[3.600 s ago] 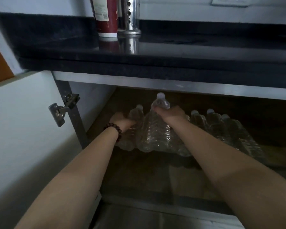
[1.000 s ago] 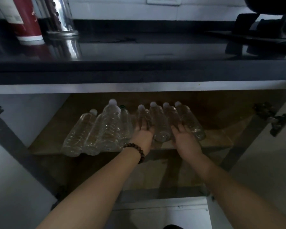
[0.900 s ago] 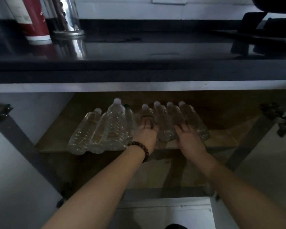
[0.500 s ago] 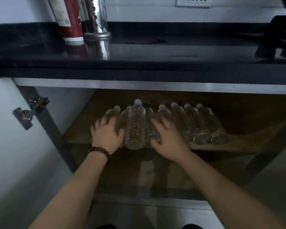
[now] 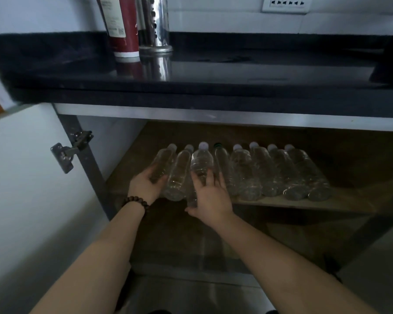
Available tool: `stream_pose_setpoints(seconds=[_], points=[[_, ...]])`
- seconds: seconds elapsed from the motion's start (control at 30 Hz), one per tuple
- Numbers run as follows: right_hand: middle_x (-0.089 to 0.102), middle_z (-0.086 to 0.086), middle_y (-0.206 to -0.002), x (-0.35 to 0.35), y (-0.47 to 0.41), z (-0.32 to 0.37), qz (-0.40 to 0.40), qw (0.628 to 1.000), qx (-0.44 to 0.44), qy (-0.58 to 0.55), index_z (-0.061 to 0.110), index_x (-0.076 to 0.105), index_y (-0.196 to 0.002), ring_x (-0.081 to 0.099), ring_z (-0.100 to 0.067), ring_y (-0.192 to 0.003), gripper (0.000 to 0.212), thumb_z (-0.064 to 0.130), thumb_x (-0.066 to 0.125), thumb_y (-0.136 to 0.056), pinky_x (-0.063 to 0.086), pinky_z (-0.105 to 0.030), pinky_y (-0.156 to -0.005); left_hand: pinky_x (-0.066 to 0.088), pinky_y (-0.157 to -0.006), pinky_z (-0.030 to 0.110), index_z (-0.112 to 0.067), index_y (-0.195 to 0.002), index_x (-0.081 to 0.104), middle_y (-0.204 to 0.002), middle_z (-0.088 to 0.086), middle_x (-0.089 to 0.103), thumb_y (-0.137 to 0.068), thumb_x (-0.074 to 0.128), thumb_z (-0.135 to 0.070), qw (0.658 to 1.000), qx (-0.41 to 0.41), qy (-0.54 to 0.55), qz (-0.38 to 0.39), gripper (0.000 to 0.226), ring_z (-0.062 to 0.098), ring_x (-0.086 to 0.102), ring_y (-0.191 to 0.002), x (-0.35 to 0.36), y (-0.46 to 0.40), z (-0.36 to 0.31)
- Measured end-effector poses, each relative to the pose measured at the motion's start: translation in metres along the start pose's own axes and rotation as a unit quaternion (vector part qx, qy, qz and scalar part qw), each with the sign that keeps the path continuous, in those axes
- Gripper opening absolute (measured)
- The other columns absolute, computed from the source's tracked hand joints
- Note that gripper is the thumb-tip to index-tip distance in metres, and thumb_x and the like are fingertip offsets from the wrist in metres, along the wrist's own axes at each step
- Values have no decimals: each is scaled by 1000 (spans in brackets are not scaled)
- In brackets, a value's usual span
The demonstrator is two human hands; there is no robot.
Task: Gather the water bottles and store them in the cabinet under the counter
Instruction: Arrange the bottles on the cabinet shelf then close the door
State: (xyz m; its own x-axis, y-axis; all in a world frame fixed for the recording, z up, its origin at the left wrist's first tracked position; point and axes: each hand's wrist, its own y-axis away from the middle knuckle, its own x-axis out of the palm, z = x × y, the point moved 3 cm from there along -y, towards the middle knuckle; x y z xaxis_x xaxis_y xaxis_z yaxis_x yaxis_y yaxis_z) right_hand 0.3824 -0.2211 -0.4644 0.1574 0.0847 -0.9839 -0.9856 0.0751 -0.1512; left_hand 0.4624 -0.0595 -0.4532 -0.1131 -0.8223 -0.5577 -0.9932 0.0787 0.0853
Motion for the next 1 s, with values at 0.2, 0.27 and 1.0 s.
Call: stream_pose_setpoints(seconds=[0.2,0.27,1.0], points=[[7,-20,-158,9,10,19,-74,993,45,-83,18,15,-152,9,-35,-146,88,47,63,-83,5,-46,-120,48,-99,41,-22,-136,50,-130,0,57,-92,61,-27,996,23,59,-64,46,20,56,-116,-3,13,9],[9,-16,-158,12,9,24,-95,987,71,-113,20,20,-151,12,-34,-145,85,51,62,-84,13,-45,-118,48,-98,40,-21,-135,50,-127,1,59,-93,60,-27,993,25,79,-85,44,18,57,-112,-4,20,14],[46,-1,-143,-85,65,-133,-288,891,212,-280,21,56,-132,46,-17,-130,49,16,69,-84,42,-33,-106,43,-92,30,-30,-133,53,-125,1,58,-90,60,-35,980,147,80,-109,43,13,53,-113,93,64,-100]])
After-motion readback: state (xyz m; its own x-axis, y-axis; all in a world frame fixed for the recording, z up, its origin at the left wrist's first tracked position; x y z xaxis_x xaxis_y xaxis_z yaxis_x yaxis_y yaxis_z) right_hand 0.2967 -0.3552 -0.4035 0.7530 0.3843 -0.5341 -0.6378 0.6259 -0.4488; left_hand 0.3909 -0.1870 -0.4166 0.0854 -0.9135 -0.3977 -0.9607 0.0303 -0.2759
